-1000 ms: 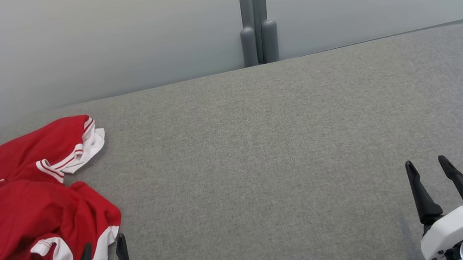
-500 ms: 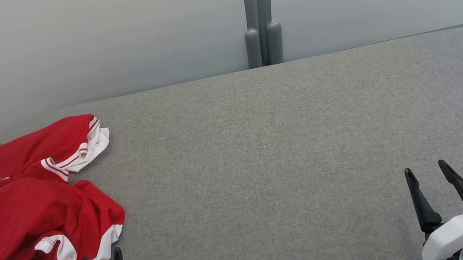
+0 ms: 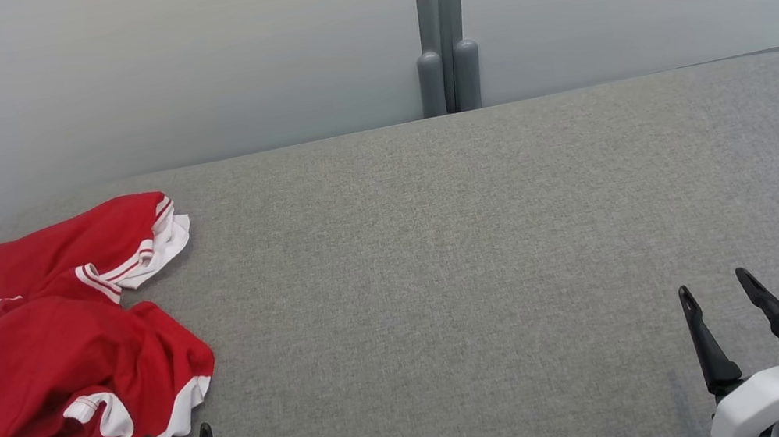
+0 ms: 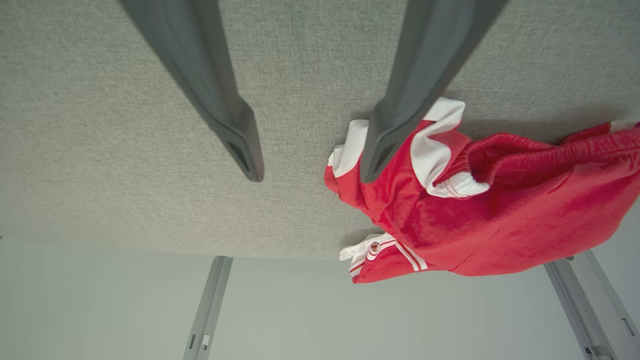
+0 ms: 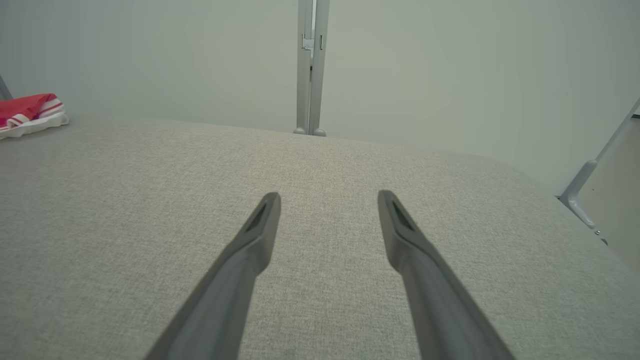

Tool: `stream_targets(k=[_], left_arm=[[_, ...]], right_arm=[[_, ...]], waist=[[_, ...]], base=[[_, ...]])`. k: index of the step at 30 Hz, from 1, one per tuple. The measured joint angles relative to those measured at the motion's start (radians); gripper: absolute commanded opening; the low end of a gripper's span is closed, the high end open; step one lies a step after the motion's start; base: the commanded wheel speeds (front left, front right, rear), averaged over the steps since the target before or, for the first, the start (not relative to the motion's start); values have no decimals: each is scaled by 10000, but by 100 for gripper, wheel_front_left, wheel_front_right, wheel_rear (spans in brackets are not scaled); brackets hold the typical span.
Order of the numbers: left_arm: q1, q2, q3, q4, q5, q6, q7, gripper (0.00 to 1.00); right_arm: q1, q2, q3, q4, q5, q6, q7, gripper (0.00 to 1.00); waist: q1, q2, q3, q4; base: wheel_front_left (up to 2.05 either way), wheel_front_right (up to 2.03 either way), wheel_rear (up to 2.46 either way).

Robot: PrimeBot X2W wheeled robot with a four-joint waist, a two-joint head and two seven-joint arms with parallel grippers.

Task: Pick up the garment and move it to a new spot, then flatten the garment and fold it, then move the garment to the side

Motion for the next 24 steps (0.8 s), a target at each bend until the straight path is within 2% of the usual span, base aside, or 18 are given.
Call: stream_targets(k=[12, 24], left_arm=[[66, 92, 2, -52, 803, 0, -186, 100], [66, 96, 21, -40, 811, -2, -188, 100]], right_arm=[[82, 19, -12, 117, -564, 0, -228, 100], [82, 21, -19, 115, -485, 0, -230, 100]], waist=[[0, 0, -53, -18], [0, 0, -22, -46]], base=[[0, 0, 0], [0, 0, 0]])
